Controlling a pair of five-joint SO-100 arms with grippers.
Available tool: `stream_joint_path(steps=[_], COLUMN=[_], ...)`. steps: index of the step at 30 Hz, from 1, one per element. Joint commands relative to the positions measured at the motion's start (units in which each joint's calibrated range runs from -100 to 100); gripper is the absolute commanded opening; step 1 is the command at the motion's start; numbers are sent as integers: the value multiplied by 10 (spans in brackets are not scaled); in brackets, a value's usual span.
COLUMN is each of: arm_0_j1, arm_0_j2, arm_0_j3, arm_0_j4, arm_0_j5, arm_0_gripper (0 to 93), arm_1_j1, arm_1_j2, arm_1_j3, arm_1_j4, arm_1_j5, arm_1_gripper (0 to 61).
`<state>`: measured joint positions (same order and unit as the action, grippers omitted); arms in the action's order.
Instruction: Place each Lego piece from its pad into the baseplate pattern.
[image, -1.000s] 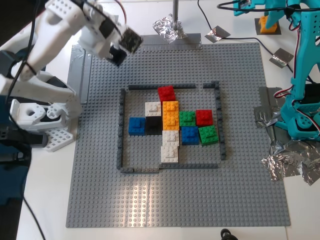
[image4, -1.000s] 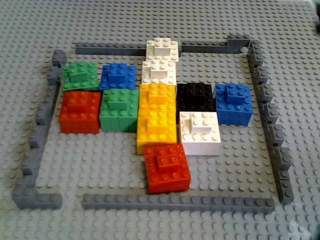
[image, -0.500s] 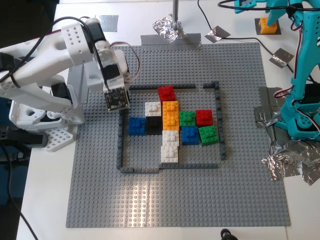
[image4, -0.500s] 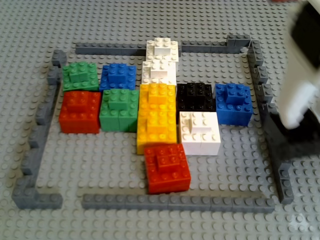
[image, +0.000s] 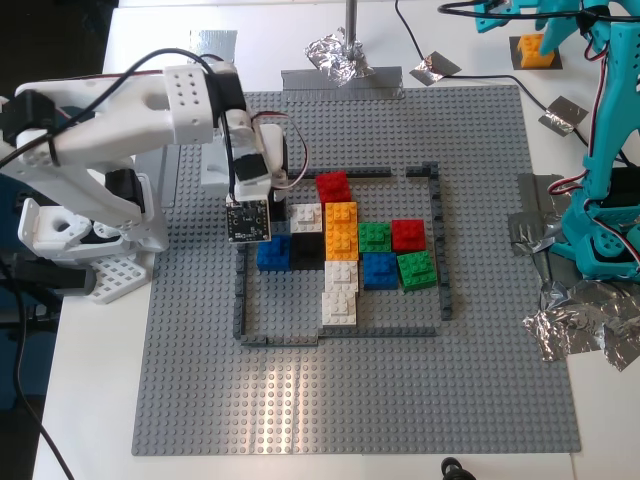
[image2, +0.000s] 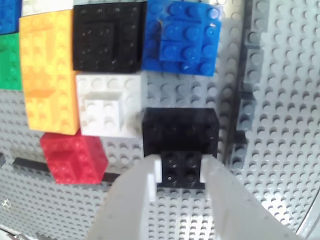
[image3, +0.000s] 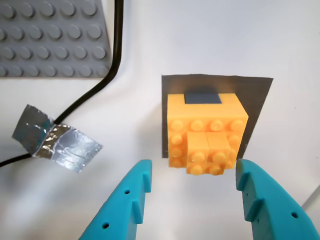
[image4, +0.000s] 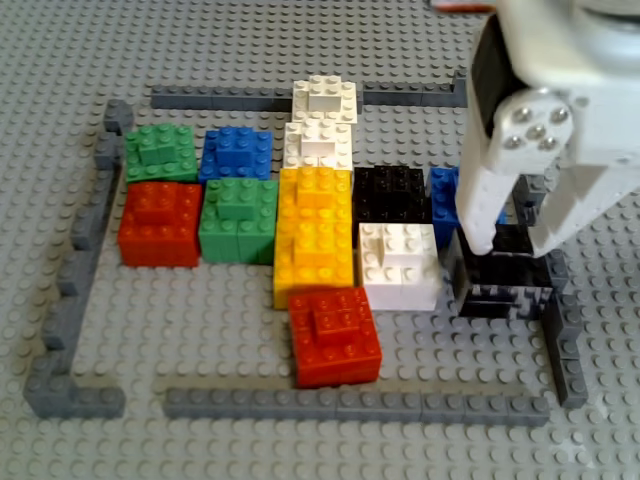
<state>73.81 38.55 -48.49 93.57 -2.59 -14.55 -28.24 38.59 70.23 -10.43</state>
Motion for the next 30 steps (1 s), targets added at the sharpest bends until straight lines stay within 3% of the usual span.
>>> stream_joint_path(steps=[1, 7, 11, 26, 30], arm_0_j1=[7, 6, 7, 7, 7], arm_0_j2=[-31, -25, 12, 22, 23], arm_0_j3=[-11, -12, -70, -72, -72], arm_0_j4=[3, 3, 16, 16, 16], arm_0_j5=[7, 10, 12, 17, 18], arm_0_gripper=[192, 192, 192, 191, 148], arm_1_j1=[9, 25, 41, 51, 52], arm_1_j2=[3, 4, 2, 12, 16], arm_1_j3=[-9, 4, 15, 36, 37], arm_1_j4=[-3, -2, -12, -64, -63], arm_1_j5=[-2, 5, 14, 24, 24], arm_1_gripper=[3, 3, 3, 2, 3])
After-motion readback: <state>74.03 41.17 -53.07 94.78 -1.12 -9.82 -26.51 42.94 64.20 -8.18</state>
